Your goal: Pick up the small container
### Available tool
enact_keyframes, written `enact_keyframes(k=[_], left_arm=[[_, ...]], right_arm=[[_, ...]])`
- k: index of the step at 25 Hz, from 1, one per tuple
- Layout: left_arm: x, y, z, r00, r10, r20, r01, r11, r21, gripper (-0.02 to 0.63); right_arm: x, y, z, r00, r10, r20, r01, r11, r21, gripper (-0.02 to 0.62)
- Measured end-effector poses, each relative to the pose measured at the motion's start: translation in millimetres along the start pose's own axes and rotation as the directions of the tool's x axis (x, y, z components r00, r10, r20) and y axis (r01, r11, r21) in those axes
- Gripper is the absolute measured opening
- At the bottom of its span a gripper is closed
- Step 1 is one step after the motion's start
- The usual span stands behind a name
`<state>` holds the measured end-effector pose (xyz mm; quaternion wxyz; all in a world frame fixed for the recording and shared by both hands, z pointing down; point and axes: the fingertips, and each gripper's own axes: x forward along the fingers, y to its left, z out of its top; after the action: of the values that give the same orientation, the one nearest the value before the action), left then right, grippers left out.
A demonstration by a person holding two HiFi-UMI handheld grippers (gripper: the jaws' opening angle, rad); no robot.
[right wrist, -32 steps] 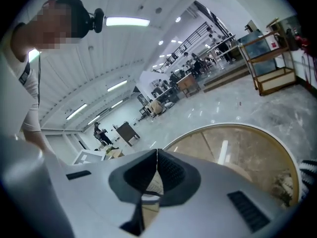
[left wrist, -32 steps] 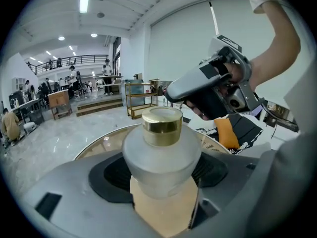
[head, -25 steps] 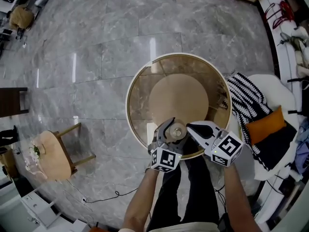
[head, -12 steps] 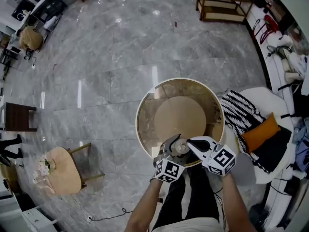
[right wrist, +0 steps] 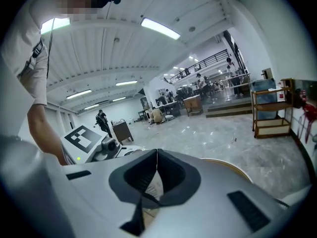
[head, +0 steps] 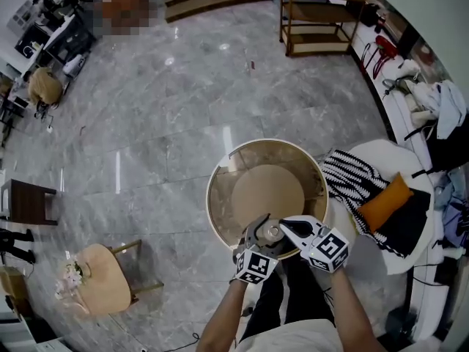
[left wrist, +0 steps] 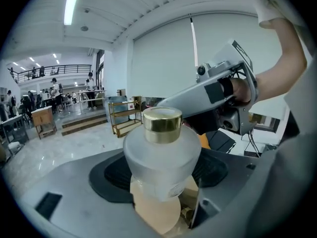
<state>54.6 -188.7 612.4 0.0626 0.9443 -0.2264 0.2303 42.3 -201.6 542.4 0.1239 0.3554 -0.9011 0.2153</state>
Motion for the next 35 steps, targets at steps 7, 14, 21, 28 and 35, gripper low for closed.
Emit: enact_keyframes(k=[7, 14, 21, 28, 35], left_arm=[[-9.9, -7.9, 15.0, 1.0, -0.014, 0.015, 0.014, 1.0, 0.008, 0.319], [-7.2, -7.7, 28.7, 1.0, -0.02, 0.02, 0.019, 1.0, 0.011, 0.319], [-15.2, 4.0, 40.0, 1.0, 0.012, 0.005, -0.012, 1.0, 0.012, 0.319], [-58.3, 20.2, 51.2, 0.996, 0.085, -0.009, -0.085, 0.996, -0.037, 0.319], [-110.1, 14.7, 56.6, 0.988, 0.154, -0.021, -0.155, 0.983, -0.1, 0.319]], right_arm=[[-13.0, 8.6, 11.7, 0.996, -0.083, 0.023, 0.084, 0.996, -0.031, 0.067], [-20.2, 0.9, 21.2, 0.993, -0.11, 0.033, 0.111, 0.994, -0.012, 0.067], [-28.6, 0.9, 38.6, 0.983, -0.153, 0.101, 0.148, 0.988, 0.049, 0.069], [-55.0, 6.0, 43.3, 0.961, -0.245, 0.128, 0.229, 0.965, 0.131, 0.069], [-63.1, 40.8, 42.3, 0.958, -0.259, 0.126, 0.239, 0.959, 0.154, 0.069]])
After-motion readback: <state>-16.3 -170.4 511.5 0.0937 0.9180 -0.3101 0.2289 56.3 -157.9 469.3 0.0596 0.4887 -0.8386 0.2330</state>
